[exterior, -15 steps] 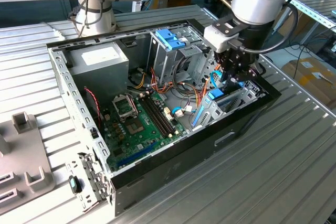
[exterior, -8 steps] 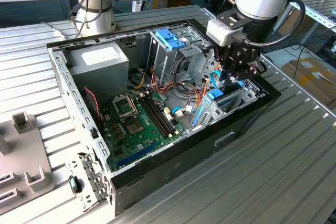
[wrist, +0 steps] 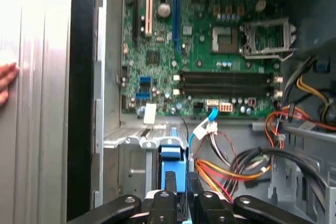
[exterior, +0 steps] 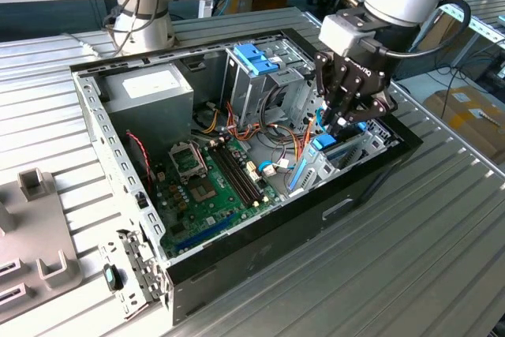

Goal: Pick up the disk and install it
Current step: 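Insert the first disk wire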

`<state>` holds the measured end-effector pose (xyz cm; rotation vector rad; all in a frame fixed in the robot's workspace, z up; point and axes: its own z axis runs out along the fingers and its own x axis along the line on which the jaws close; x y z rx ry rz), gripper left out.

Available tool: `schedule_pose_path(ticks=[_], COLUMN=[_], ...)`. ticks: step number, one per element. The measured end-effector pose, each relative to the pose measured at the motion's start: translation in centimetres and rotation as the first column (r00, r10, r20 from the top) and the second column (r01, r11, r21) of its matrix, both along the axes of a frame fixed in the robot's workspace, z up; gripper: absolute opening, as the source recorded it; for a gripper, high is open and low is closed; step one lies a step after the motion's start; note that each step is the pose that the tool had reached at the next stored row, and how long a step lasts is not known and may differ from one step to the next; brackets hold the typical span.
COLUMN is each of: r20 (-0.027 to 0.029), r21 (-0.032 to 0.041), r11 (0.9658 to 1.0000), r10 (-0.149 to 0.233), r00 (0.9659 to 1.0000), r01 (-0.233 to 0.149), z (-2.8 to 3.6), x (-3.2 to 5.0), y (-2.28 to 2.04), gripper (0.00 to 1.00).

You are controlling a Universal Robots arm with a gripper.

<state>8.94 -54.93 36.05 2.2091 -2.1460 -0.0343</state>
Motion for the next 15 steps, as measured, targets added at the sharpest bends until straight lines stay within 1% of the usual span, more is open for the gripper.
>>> schedule_pose_path(ticks=[1,2,3,4,7,11,13,15], r20=[-0.0180,-0.0281,-0.0335,-0.0407,-0.0449,-0.0516,-0.0520,-0.0520], r21=[0.0001,0.0002,0.0001,0.0000,0.0000,0.0000,0.0001,0.0002], r11=[1.0000,1.0000,1.0000,1.0000,1.0000,1.0000,1.0000,1.0000], r10=[0.000,0.000,0.000,0.000,0.000,-0.002,-0.002,-0.002], r00=[0.9998,0.9996,0.9994,0.9992,0.9990,0.9987,0.9986,0.9986], r01=[0.000,0.000,0.000,0.000,0.000,0.002,0.002,0.002], z=[0.00,-0.01,0.00,0.00,0.00,-0.01,-0.01,-0.02], x=[0.10,0.16,0.19,0.27,0.64,1.72,1.94,1.97], y=[0.00,0.01,0.01,0.00,0.04,0.25,0.30,0.31], gripper=[0.24,0.24,0.24,0.24,0.24,0.24,0.24,0.24])
